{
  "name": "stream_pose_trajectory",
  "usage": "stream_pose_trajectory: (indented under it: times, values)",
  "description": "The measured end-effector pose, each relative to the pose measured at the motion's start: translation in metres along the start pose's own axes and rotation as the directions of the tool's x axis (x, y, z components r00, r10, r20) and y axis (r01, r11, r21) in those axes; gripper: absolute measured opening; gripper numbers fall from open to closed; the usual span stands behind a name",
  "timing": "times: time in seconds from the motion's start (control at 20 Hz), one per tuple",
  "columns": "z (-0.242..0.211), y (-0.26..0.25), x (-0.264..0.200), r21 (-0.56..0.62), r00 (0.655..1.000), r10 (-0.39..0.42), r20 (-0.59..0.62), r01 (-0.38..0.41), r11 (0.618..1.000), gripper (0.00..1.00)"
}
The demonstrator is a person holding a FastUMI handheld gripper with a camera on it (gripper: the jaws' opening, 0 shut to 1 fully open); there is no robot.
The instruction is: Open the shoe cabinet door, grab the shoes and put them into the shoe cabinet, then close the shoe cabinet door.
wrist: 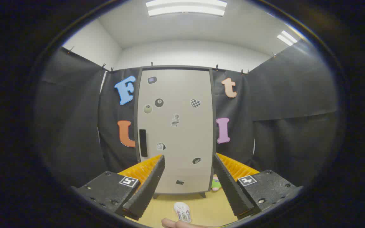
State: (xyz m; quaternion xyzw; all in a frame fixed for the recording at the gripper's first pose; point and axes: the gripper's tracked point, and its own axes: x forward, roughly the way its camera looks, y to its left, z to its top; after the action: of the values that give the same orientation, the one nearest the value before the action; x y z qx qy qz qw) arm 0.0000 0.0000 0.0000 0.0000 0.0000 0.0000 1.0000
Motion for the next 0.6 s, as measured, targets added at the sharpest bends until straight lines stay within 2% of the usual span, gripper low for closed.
stream_pose_trajectory:
  times: [0.6]
  values:
    - [-0.012,0.01,0.008,-0.017,0.999,0.036,-0.026,-0.037,0.999,0.99]
